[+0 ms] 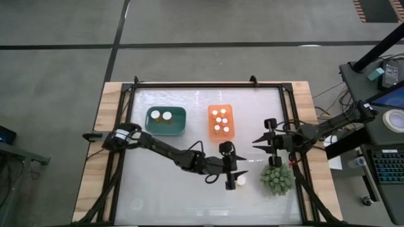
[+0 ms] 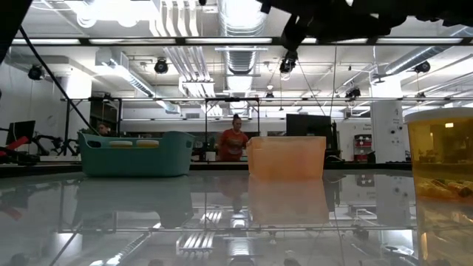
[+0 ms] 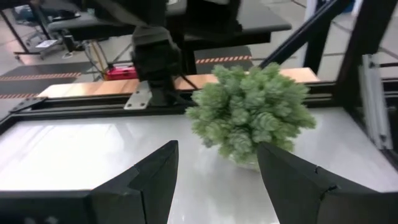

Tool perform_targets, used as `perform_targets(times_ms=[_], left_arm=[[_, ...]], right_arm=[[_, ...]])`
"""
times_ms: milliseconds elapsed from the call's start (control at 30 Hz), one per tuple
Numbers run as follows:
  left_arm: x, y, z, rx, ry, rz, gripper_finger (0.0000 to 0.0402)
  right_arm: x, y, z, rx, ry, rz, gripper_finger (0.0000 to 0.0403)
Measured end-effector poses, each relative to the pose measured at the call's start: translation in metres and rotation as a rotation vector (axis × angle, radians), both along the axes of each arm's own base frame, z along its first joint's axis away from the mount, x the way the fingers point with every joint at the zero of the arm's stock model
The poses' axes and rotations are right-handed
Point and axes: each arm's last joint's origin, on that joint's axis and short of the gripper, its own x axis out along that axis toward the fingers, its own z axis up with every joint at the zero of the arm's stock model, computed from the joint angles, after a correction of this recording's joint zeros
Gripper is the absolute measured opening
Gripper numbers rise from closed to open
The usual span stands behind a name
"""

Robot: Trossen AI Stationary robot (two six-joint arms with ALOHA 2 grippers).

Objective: Pick and place medicine bottles into bin by pill shape (circle, oval)
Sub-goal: Put the large orange pill bottle into the green bin

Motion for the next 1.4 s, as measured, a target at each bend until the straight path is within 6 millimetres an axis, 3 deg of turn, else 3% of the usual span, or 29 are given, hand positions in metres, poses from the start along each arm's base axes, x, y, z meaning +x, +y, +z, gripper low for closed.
perform_targets(times_ms=[833,1200,1400], left_arm=[[-0.002,-0.007,-0.008,0.011,0.029,-0.009,0.0207],[0.000,-0.015,-0.029,-0.025,0.048,-0.012,0.0265],[0.003,-0.021,-0.038,-0.051,0.021,-0.040,0.0271]], right_arm=[[-0.001,0.000,0.009,-0.016,-0.030,-0.006,0.0059],[-0.009,-0.003,0.024,0.047,0.024,0.005,0.0059],[-0.007,-0.003,0.025,0.036,0.069,0.006,0.0059]])
